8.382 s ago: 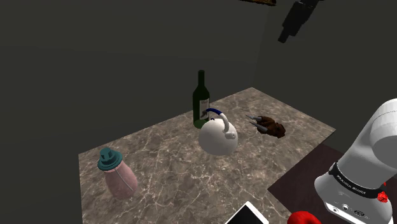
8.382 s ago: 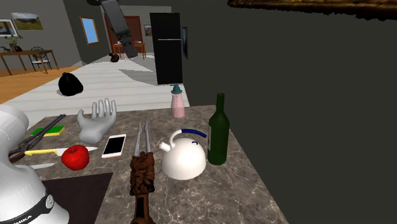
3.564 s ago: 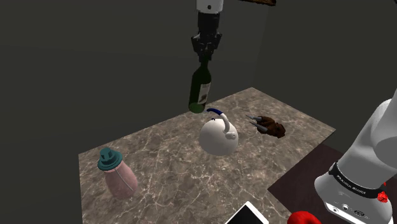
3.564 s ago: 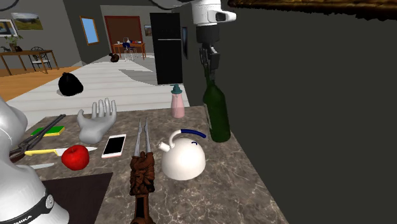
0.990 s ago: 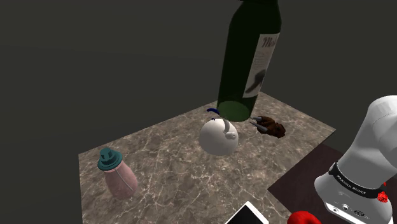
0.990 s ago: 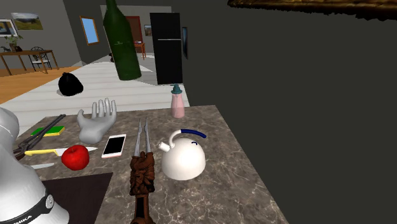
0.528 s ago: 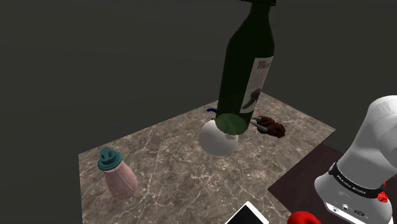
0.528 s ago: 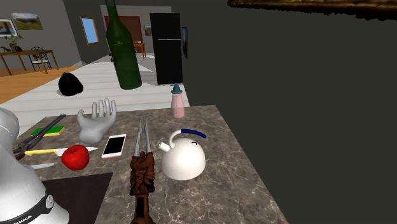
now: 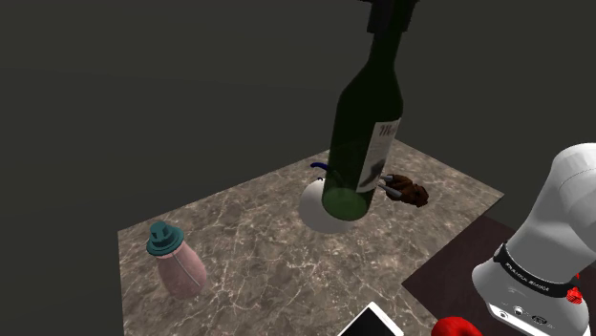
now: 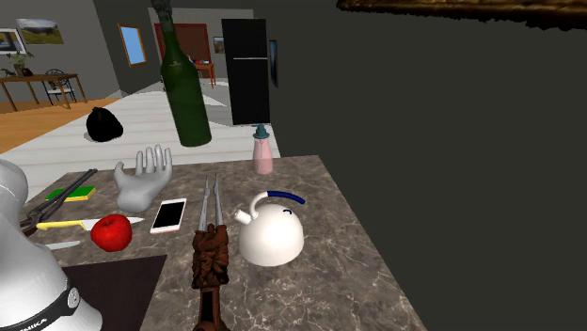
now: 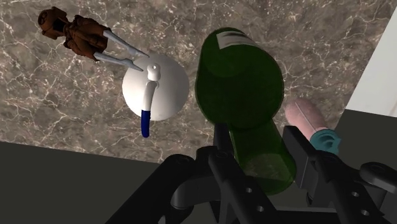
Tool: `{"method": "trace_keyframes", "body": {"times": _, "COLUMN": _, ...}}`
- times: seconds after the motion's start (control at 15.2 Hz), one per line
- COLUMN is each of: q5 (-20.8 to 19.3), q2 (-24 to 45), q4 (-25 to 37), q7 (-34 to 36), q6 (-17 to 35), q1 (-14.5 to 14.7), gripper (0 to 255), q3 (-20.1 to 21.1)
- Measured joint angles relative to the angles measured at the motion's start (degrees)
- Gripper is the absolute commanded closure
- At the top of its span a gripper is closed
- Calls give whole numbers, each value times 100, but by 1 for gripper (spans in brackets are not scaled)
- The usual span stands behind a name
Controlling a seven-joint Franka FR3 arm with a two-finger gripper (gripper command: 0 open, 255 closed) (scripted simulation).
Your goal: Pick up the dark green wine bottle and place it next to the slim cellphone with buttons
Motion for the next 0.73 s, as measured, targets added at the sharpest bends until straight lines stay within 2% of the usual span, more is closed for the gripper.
{"method": "trace_keyframes", "body": {"times": 0.73, "q5": 133, "q2": -472, "q4": -1326, "q7": -111, "q6": 870, "q1": 67, "gripper": 255, "q3": -62}}
